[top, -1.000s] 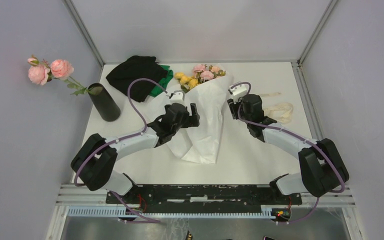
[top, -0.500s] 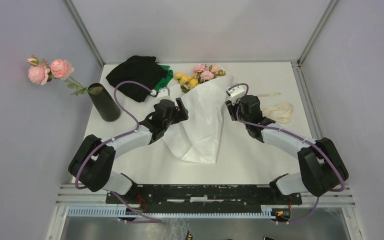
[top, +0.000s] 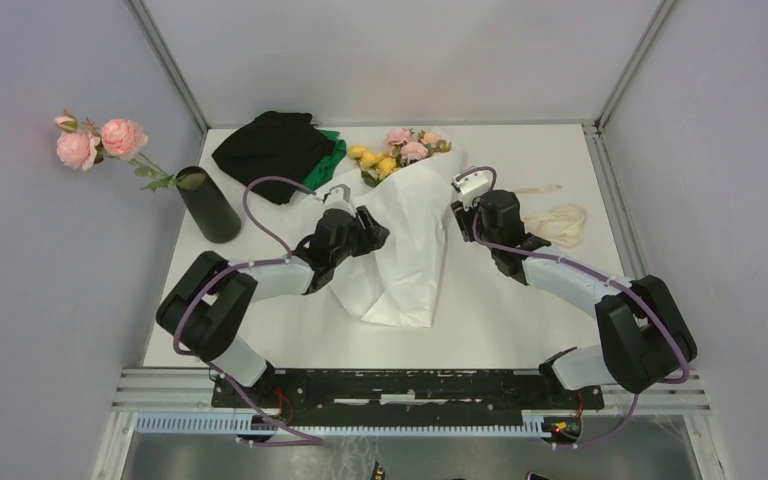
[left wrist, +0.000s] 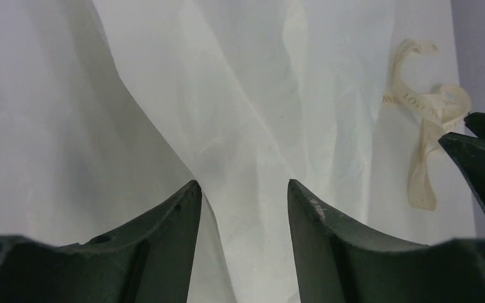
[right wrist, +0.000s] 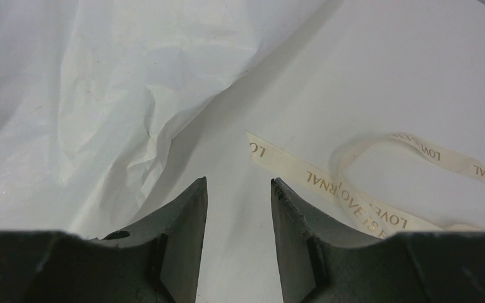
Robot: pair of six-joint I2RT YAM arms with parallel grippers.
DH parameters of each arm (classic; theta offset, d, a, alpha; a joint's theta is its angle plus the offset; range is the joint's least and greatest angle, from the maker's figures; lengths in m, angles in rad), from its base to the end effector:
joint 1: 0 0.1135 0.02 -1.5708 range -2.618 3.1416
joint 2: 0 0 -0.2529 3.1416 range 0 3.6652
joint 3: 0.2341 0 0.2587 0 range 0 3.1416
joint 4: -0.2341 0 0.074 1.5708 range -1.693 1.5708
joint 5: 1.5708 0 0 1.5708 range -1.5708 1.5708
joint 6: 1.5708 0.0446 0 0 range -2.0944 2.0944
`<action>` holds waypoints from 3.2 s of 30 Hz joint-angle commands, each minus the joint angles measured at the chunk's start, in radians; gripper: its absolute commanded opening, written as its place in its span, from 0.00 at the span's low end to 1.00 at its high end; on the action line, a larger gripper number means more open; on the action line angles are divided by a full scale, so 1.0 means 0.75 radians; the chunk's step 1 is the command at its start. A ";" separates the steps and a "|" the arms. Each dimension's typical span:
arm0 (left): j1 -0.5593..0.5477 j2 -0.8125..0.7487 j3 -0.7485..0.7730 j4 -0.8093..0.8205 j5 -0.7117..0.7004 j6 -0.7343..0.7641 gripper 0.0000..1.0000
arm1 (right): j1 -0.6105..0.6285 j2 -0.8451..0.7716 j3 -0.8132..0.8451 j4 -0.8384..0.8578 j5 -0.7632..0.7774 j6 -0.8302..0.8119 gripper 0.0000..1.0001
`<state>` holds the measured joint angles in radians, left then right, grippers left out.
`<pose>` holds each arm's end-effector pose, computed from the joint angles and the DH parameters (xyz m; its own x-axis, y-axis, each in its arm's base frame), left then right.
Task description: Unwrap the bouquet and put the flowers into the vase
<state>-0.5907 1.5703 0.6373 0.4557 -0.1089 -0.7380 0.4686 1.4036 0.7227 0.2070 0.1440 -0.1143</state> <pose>0.2710 -0.1759 0.1456 -0.6008 -0.4024 -0.6907 0.0936 0.8227 -0.5607 0.2851 0.1372 0.1972 -0.3665 -0.3120 -0.8765 -0.3773 0.9110 -0.1665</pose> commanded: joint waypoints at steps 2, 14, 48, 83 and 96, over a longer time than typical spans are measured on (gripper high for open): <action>-0.029 0.061 0.152 0.101 0.101 0.034 0.49 | 0.002 -0.074 0.019 0.032 0.063 0.007 0.47; -0.226 0.107 0.377 0.000 0.112 0.154 0.02 | 0.002 -0.466 -0.040 -0.002 0.152 0.024 0.46; -0.174 0.344 0.342 -0.202 -0.258 0.186 0.35 | 0.132 0.465 0.275 -0.012 -0.107 0.105 0.47; -0.071 0.136 0.489 -0.287 -0.209 0.232 0.50 | 0.080 0.306 0.435 -0.098 -0.011 0.019 0.47; 0.070 -0.089 0.195 -0.170 -0.181 -0.095 1.00 | 0.081 0.220 0.383 -0.106 0.005 0.009 0.48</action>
<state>-0.5335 1.4986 0.8272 0.2436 -0.2852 -0.7143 0.5255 1.5993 1.0237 0.1066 0.1352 -0.1028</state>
